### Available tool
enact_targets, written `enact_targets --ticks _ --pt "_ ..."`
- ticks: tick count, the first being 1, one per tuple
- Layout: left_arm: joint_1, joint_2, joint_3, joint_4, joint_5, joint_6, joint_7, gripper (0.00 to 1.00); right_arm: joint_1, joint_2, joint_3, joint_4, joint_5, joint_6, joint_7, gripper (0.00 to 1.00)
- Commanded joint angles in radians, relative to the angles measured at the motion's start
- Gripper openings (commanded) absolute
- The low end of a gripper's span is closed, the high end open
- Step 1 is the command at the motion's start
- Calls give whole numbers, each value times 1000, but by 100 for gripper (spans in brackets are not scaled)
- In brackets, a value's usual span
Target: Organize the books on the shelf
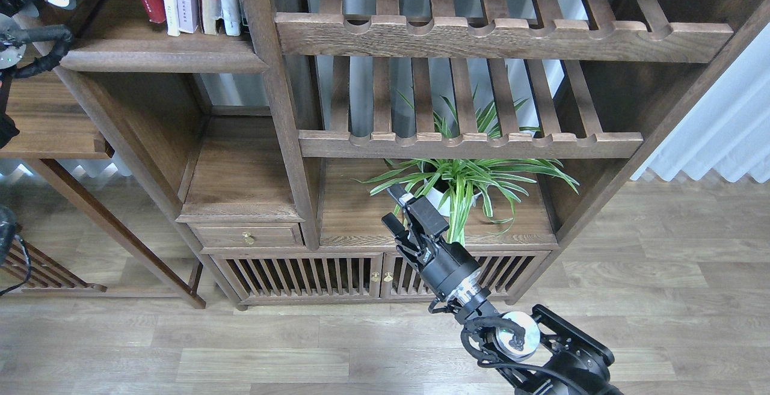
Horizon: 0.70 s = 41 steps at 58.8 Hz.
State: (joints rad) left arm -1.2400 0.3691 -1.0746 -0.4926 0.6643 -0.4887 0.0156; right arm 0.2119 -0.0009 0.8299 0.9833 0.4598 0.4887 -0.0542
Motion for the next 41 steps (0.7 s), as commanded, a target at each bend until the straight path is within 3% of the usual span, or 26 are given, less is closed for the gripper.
enact_targets --ticks 1,18,26,41 --pt "7 5 -1 -3 -2 0 -2 100 0 -1 0 0 0 0 0 98" --pt "5 8 -2 -24 -2 0 17 100 0 -2 0 0 0 0 0 98" --pt "5 16 -4 -32 -2 0 63 100 0 -2 0 0 0 0 0 98" --pt "8 17 -2 -32 -2 0 64 100 0 -1 0 0 0 0 0 98"
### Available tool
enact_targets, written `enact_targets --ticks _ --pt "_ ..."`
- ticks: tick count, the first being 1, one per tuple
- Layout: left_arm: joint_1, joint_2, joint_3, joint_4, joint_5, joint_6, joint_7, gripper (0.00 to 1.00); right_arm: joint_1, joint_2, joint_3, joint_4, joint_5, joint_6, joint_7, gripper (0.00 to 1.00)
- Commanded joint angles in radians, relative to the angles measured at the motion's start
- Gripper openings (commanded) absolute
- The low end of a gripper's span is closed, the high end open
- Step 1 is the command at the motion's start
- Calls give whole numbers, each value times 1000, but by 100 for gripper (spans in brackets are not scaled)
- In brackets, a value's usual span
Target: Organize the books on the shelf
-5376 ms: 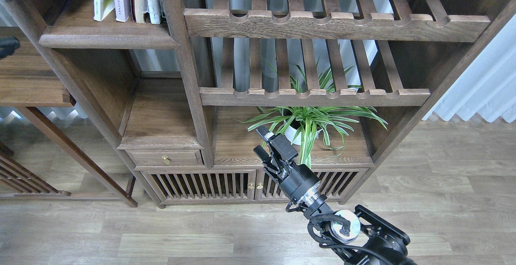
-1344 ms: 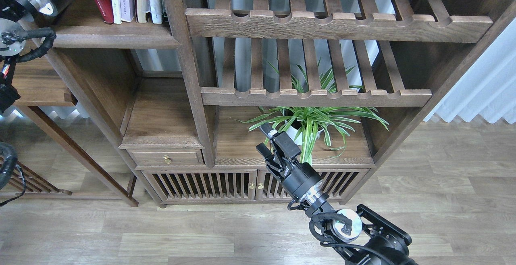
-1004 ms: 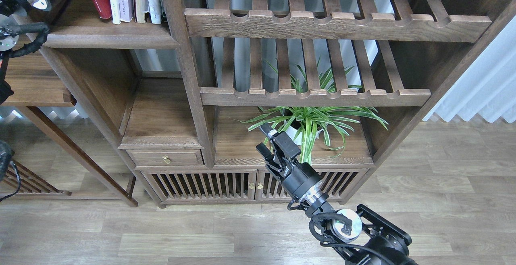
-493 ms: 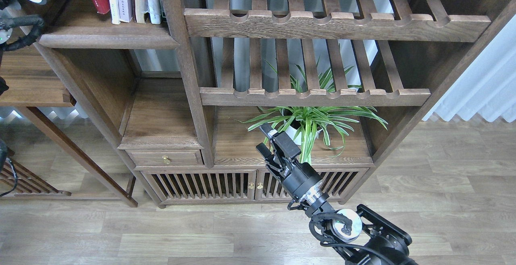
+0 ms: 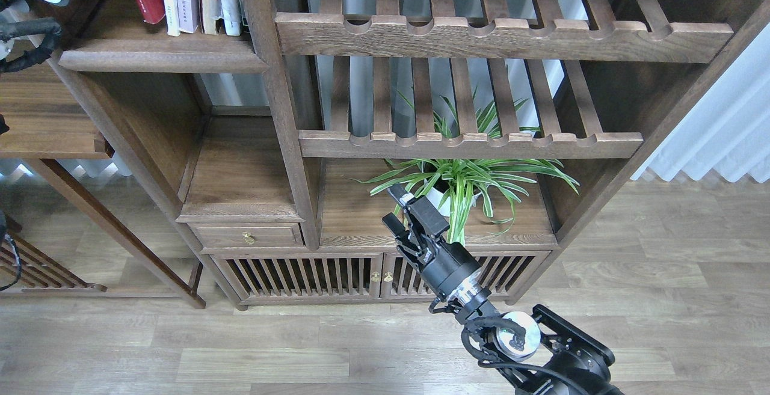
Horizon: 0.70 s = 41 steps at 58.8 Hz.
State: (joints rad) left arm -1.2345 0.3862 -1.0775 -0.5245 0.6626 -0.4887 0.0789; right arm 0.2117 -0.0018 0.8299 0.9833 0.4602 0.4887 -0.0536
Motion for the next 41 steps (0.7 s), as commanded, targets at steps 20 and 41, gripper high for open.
enact_targets --ticks 20,41 --pt "3 2 2 0 0 0 -1 100 0 0 0 0 0 0 0 98" --pt "-5 -1 -1 -3 0 0 -4 100 0 0 0 0 0 0 0 98"
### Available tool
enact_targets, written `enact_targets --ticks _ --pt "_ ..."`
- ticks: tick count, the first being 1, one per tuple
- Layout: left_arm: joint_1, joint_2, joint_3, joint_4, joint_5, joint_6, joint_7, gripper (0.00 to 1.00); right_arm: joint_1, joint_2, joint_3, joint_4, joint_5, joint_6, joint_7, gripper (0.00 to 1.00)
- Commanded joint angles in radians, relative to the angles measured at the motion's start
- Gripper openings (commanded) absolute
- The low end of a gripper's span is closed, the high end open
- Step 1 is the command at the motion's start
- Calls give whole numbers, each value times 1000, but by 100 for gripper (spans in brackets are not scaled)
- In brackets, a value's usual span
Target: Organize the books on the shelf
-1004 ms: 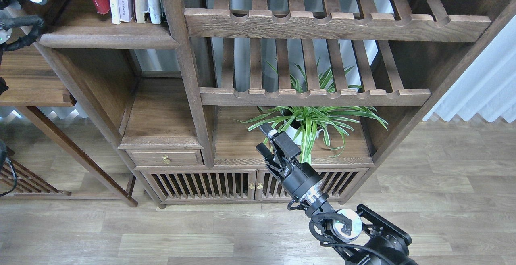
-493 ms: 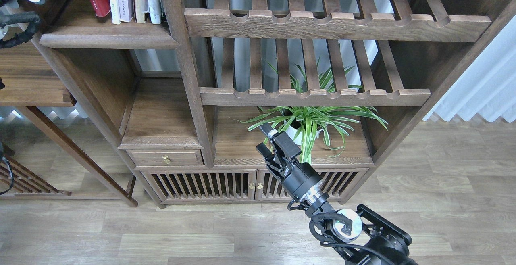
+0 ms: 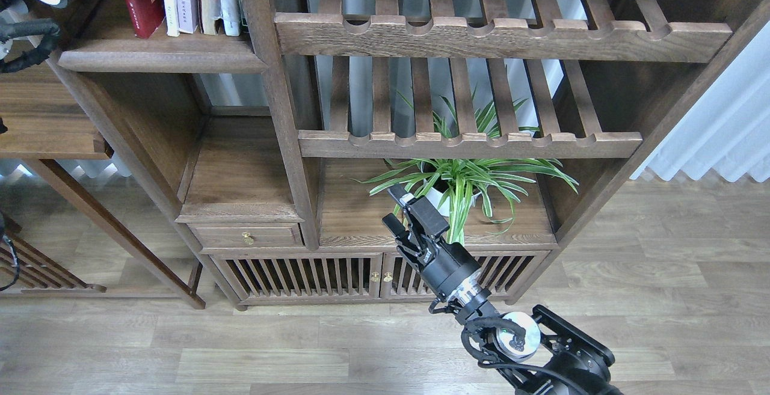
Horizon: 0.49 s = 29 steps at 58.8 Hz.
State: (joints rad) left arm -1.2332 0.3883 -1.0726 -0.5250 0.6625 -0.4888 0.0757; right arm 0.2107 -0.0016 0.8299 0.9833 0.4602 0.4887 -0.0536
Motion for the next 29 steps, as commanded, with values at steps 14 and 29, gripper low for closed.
enact_targets --ticks 14,29 --pt "-35 -3 -39 -24 0 0 10 100 -1 0 0 0 0 0 0 98" --pt "-40 -3 -98 -102 -81 0 176 100 1 0 0 0 0 0 0 98"
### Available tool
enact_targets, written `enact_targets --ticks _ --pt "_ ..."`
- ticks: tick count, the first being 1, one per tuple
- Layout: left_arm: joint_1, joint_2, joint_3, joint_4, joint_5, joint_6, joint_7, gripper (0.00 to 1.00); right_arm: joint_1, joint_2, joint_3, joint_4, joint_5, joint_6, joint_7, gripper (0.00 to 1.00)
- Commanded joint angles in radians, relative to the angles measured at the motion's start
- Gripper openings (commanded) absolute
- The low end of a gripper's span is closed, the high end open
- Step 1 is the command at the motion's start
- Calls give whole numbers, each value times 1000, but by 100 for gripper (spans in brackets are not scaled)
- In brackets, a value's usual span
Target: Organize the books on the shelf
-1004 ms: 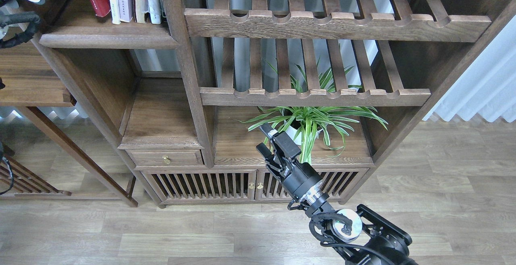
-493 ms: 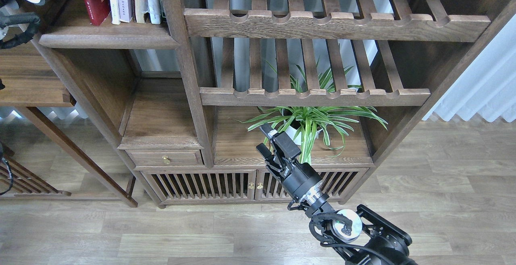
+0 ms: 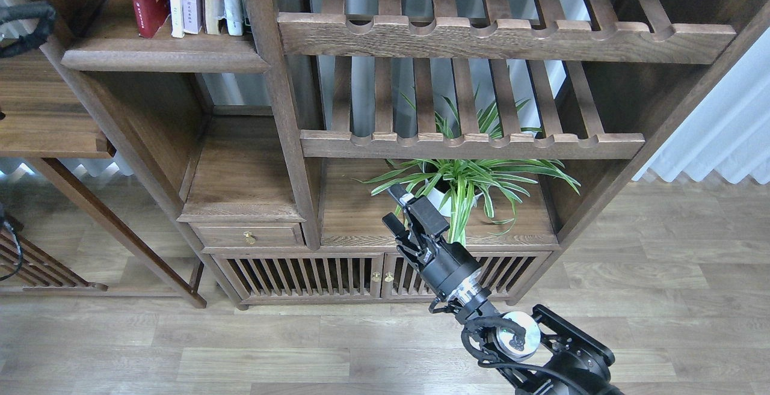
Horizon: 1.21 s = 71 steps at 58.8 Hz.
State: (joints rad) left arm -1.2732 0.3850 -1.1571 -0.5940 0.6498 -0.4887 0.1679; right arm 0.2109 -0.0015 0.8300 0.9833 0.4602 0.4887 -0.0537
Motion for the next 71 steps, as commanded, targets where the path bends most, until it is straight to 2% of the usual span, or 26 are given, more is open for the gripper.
enact_targets --ticks 1,10,25,29,34,50,71 --pt "0 0 -13 -36 -71 0 87 100 1 0 0 0 0 0 0 98" --pt "0 5 -38 -86 -85 0 127 100 1 0 0 0 0 0 0 98" --pt "2 5 -105 -173 -105 0 246 99 2 2 0 0 -2 0 0 98" --pt "2 6 -124 -204 -124 0 289 99 2 0 0 2 -2 0 0 98" --pt "2 9 -145 -228 -127 0 321 99 2 0 0 0 0 0 0 98" --pt "20 24 -240 -354 -197 0 321 99 1 -3 0 12 -2 0 0 98" --pt "40 87 -251 -463 -335 0 321 99 4 -6 1 12 0 0 3 98"
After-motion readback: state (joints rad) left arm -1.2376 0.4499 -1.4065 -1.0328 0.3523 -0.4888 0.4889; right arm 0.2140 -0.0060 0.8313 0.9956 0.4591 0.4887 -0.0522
